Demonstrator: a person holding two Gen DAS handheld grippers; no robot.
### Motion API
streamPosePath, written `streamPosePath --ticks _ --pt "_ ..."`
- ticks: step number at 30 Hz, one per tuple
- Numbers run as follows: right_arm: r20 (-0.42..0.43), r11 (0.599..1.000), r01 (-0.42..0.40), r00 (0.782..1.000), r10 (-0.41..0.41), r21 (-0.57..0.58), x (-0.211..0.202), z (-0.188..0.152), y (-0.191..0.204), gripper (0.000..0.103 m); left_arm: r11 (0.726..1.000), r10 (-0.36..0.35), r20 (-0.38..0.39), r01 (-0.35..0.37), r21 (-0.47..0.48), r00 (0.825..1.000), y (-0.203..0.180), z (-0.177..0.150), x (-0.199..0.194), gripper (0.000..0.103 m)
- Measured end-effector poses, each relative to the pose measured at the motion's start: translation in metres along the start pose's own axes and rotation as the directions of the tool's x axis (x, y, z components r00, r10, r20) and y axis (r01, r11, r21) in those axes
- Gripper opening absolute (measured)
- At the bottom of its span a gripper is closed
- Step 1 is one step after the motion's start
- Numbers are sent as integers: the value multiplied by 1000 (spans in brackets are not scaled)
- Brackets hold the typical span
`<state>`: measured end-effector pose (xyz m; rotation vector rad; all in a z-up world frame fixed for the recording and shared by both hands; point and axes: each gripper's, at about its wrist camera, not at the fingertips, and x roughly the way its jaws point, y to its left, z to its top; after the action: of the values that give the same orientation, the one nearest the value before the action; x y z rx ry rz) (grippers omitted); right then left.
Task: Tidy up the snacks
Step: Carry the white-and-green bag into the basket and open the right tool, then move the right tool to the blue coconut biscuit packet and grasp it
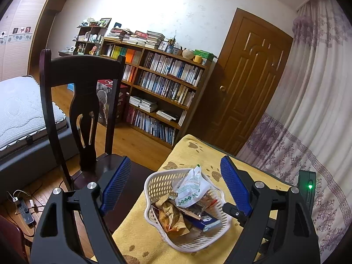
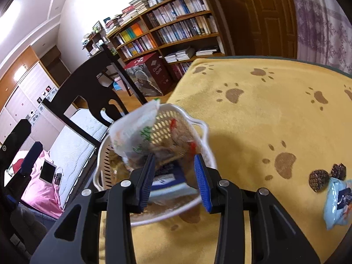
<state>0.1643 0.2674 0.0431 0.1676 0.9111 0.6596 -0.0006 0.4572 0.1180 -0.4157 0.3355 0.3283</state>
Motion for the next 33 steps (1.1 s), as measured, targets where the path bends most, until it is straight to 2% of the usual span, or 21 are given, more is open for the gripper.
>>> streamPosePath --ticks 4,11,14,22,27,33 --pt "7 999 25 1000 -26 24 -7 -3 -19 43 1000 -7 -4 7 11 1000 -3 -1 1 85" --pt "32 993 66 997 -69 95 -28 -8 -61 45 1000 -14 -15 14 26 1000 -8 -3 3 86" --pt "45 988 81 995 -88 133 -39 -11 -82 50 999 -14 -16 14 31 1000 -10 -4 4 90" --pt "41 975 128 990 -138 180 -55 -20 -127 50 998 -28 -26 29 64 999 -21 -10 6 91" --pt "17 957 154 987 -163 244 -58 -39 -165 50 996 -35 -34 38 85 999 -26 -13 7 91" --pt "40 953 146 986 -162 267 -75 -52 -184 50 994 -39 -43 43 103 998 -33 -17 9 91"
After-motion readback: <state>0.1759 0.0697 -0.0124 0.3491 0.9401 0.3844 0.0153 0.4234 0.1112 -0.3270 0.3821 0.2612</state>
